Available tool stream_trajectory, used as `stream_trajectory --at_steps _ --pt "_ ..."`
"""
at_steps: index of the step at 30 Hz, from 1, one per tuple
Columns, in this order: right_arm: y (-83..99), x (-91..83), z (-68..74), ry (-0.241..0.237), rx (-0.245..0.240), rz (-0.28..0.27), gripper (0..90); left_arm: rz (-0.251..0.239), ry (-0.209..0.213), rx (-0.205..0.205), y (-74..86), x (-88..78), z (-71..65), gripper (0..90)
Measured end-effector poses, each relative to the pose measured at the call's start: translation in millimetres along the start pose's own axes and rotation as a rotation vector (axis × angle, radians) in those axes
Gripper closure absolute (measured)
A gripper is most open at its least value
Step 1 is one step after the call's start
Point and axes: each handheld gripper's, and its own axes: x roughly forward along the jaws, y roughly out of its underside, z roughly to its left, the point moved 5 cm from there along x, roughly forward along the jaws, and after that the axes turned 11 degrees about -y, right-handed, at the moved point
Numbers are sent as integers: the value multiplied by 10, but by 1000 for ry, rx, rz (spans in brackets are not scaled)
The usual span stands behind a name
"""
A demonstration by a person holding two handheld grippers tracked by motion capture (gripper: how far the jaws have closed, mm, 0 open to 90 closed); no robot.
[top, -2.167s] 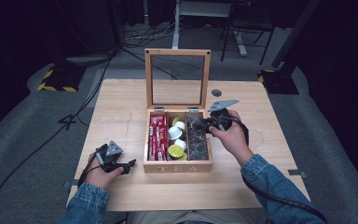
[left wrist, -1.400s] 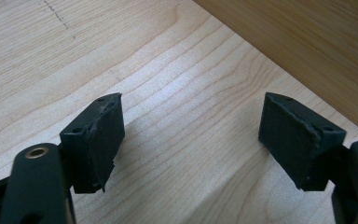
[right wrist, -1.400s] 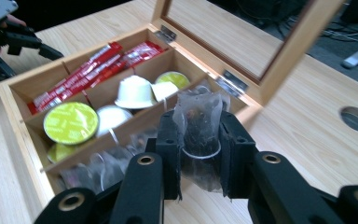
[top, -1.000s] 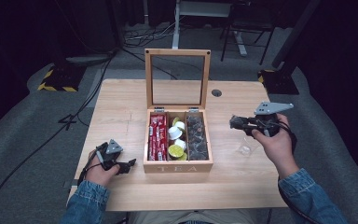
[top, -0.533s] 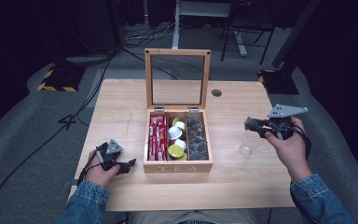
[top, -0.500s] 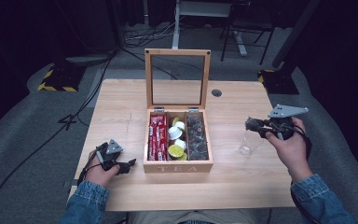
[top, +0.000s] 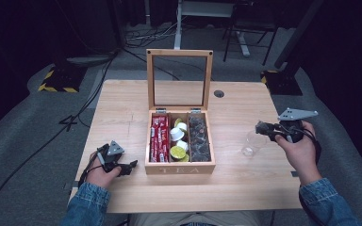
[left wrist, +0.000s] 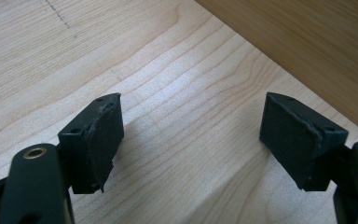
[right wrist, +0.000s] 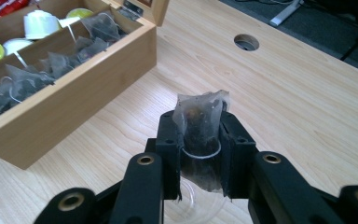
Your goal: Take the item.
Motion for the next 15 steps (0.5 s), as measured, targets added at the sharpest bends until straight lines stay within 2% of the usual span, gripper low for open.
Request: stream_trajectory --at_steps 8,15 --pt "102 49 -53 5 19 36 730 0 0 0 0 0 0 220" --pt "184 132 -78 2 24 103 726 0 0 0 0 0 0 220"
